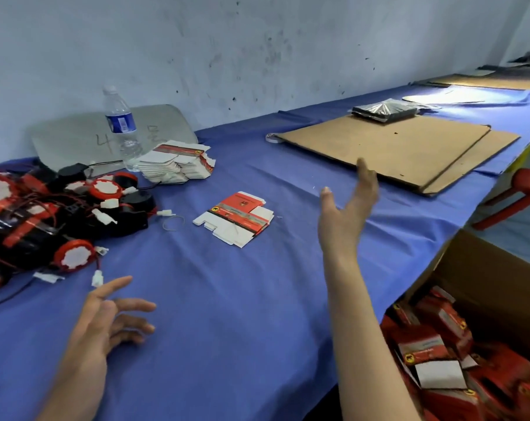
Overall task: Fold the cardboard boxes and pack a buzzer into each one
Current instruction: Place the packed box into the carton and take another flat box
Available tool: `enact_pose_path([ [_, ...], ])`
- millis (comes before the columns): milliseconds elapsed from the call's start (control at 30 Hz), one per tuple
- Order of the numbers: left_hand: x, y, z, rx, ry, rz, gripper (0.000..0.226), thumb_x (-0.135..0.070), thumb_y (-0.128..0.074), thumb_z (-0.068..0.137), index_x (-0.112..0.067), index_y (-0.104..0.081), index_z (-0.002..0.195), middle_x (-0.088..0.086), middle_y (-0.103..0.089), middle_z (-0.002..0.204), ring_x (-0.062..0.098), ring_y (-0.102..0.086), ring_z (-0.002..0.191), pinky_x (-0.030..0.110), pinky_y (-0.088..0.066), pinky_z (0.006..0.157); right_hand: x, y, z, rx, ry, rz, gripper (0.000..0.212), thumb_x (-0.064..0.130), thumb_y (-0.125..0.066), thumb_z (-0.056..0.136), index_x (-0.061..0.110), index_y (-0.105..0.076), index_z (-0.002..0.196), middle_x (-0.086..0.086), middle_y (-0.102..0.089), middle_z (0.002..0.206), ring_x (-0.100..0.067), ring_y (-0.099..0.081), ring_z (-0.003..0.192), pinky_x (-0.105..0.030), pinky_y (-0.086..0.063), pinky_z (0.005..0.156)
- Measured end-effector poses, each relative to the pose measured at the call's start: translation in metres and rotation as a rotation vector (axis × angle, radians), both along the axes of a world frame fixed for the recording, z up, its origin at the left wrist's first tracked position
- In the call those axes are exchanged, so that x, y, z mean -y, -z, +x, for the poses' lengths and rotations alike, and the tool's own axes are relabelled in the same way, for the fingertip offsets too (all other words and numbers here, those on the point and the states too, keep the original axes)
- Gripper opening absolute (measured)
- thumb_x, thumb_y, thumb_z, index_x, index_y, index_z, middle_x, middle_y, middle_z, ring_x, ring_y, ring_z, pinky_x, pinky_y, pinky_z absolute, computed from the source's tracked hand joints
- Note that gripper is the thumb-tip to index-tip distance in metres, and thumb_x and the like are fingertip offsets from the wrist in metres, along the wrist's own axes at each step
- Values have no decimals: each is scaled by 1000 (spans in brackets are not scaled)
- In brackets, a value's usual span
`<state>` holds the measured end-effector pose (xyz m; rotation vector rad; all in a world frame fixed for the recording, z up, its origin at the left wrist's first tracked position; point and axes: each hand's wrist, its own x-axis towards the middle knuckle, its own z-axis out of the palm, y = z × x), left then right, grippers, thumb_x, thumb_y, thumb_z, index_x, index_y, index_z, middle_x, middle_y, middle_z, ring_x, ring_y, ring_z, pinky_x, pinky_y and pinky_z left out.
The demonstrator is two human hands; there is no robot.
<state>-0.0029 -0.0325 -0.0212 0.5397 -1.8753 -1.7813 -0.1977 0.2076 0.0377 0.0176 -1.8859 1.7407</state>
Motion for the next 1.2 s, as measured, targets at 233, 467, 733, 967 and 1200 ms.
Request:
enact_pose_path([
  [233, -9, 0, 12, -88, 51, -41, 30, -32, -37, 89, -24, -57, 110, 10, -72, 82, 23, -65, 58, 21, -48, 51, 70, 50, 11, 373, -691, 1128, 78, 62, -43, 93, 42, 4, 151, 11, 21, 159, -16, 23, 146, -52, 14, 114],
  [467, -13, -2, 15, -73, 67, -63, 35, -42, -46, 90, -20, -57, 115, 12, -72, 86, 26, -64, 65, 25, -48, 58, 62, 37, 22, 466, -805, 1347, 80, 69, -39, 90, 34, -6, 154, 13, 6, 162, -8, 16, 147, -58, 25, 106],
  [733, -16, -6, 21, -104, 13, -59, 33, -38, -43, 89, -22, -62, 111, 10, -67, 78, 20, -58, 61, 24, -48, 55, 63, -15, 73, 353, -1306, 1071, 41, 64, -56, 79, 47, -63, 115, 24, -70, 95, 13, -57, 90, -25, -45, 92],
  [967, -3, 1, 20, 245, -245, -579, 37, -25, -67, 89, -33, -53, 122, -15, -58, 110, 15, -52, 109, 36, -42, 93, 78, 5, 87, 326, -1189, 1415, 107, 51, -80, 70, 47, -9, 150, 7, -12, 160, -22, -7, 148, -46, -15, 117],
  [1200, -11, -2, 22, 181, -68, -454, 50, -7, -64, 89, -45, -49, 117, -20, -68, 104, -3, -61, 88, 7, -44, 73, 90, 16, 88, 178, -1070, 1535, 114, 54, -80, 67, 47, -2, 149, -5, -25, 151, -30, -14, 140, -47, -16, 114],
])
